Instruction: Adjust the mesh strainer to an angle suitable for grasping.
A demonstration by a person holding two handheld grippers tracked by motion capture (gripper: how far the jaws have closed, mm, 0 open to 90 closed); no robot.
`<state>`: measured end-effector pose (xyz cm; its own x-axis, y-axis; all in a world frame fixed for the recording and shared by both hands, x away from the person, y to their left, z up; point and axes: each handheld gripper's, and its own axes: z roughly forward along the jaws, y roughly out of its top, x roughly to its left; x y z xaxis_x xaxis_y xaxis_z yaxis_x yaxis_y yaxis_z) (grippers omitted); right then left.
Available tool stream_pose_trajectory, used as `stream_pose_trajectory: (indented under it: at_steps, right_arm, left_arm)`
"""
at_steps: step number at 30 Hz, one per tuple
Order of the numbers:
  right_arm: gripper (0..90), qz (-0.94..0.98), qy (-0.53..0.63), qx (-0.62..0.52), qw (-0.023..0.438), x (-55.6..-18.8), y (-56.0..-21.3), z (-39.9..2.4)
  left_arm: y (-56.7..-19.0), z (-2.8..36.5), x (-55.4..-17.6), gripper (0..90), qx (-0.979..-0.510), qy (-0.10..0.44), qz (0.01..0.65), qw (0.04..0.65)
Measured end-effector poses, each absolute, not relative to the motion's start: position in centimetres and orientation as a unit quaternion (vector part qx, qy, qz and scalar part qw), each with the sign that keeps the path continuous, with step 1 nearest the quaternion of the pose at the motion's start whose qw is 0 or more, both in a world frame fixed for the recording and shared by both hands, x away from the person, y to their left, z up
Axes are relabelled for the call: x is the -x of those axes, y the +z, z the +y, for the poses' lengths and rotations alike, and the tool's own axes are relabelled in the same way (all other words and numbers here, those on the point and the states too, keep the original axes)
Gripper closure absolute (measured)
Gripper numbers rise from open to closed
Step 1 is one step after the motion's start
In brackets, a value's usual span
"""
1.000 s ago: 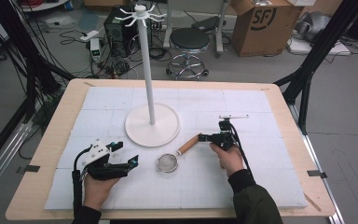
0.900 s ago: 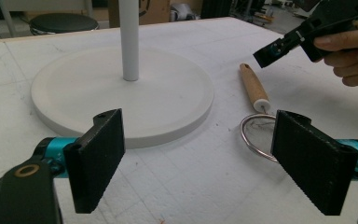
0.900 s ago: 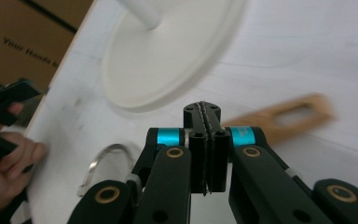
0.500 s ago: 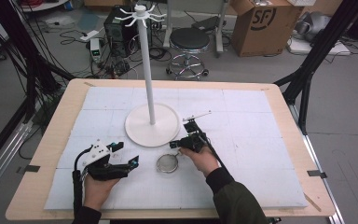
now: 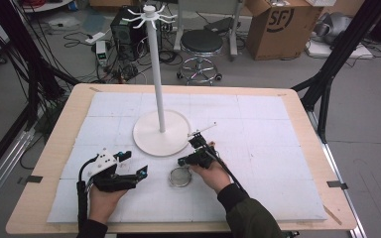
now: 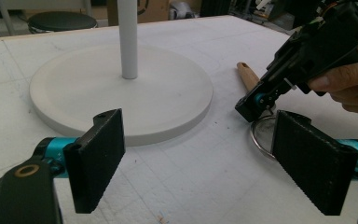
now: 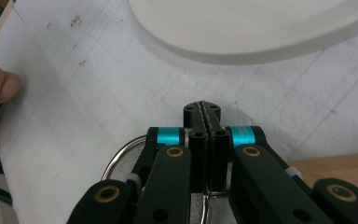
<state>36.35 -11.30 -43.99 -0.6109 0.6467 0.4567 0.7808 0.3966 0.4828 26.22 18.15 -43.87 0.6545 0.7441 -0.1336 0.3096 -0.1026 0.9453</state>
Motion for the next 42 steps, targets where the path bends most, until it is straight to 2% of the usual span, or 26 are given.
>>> stream_pose_trajectory:
  at_steps: [9,23,31,37,42]
  right_arm:
    - [90.0,-0.828,-0.339,0.430,0.124,-35.2,-44.5,-12.8]
    - [89.9,-0.813,-0.360,0.439,0.126,-33.7,-44.5,-16.7]
    - [89.9,-0.776,-0.401,0.474,0.112,-33.6,-43.6,-21.4]
    - [89.9,-0.746,-0.410,0.515,0.101,-33.7,-44.3,-26.2]
    - [89.9,-0.737,-0.404,0.533,0.101,-33.9,-45.2,-27.5]
  left_arm:
    - [-43.9,18.1,-26.2,18.1,-0.719,0.193,0.368,0.557]
    - [-44.0,18.0,-26.3,18.1,-0.721,0.191,0.368,0.555]
    - [-44.1,18.0,-26.3,18.1,-0.723,0.191,0.370,0.552]
    - [-44.1,17.9,-26.3,18.1,-0.723,0.191,0.370,0.551]
    - [-44.1,17.8,-26.3,18.1,-0.724,0.191,0.370,0.550]
